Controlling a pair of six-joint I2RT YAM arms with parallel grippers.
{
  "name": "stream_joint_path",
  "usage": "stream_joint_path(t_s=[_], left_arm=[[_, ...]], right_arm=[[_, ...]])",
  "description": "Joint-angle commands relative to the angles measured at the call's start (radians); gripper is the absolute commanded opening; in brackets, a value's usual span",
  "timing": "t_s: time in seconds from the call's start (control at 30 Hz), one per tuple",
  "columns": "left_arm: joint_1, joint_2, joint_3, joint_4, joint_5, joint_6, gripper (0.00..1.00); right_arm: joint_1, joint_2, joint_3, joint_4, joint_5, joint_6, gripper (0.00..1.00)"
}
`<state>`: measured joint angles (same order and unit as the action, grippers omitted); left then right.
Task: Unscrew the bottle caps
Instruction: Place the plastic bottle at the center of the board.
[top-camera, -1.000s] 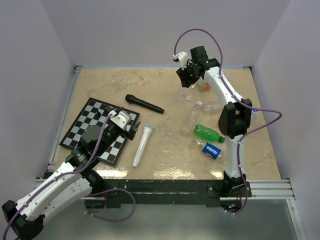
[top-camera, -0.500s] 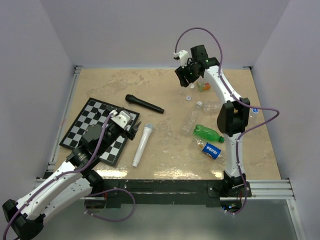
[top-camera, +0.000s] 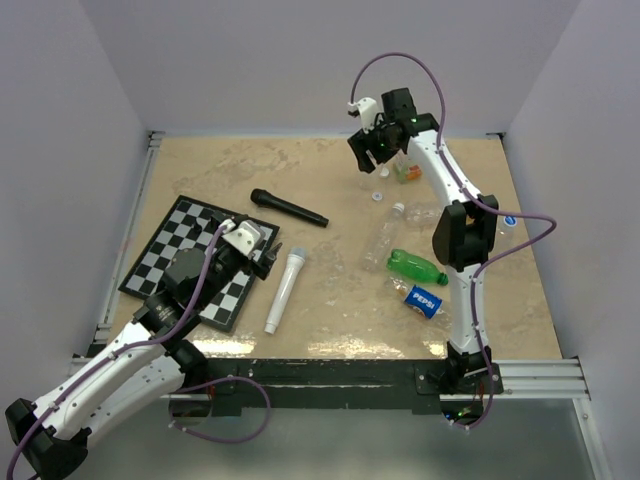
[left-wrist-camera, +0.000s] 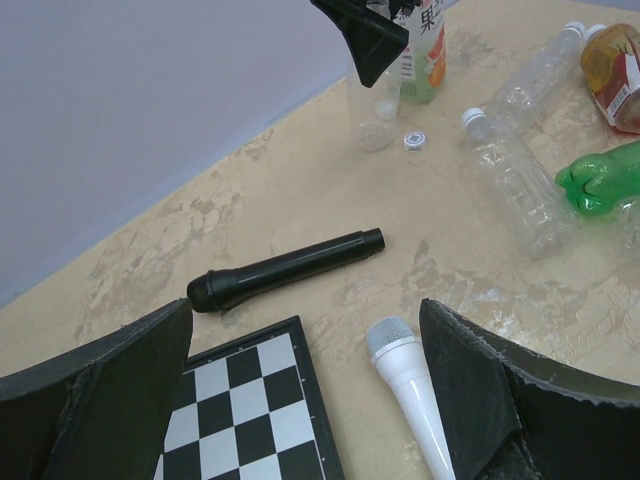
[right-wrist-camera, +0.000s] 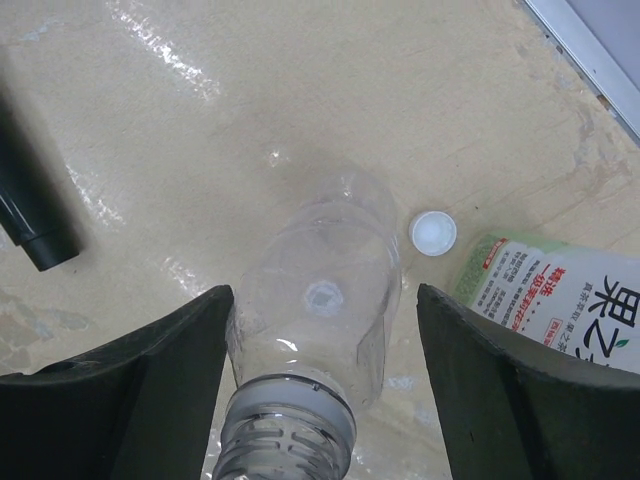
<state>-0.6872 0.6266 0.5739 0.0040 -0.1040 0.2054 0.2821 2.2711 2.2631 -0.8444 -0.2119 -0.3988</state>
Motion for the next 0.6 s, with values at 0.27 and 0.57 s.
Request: stream_joint_path(t_s=[0.27,0.57], left_arm=[[0.008,0.002,0.004,0.024,0.010,0.020,1.00],[0.008,0.002,0.001,0.024,0.009,0.020,1.00]], right_arm=[[-0.006,-0.005,0.069,0.039,-0.011,0.021,0.80],[-0.006,-0.039,0.040,0.034,-0.082,-0.027,0.79]])
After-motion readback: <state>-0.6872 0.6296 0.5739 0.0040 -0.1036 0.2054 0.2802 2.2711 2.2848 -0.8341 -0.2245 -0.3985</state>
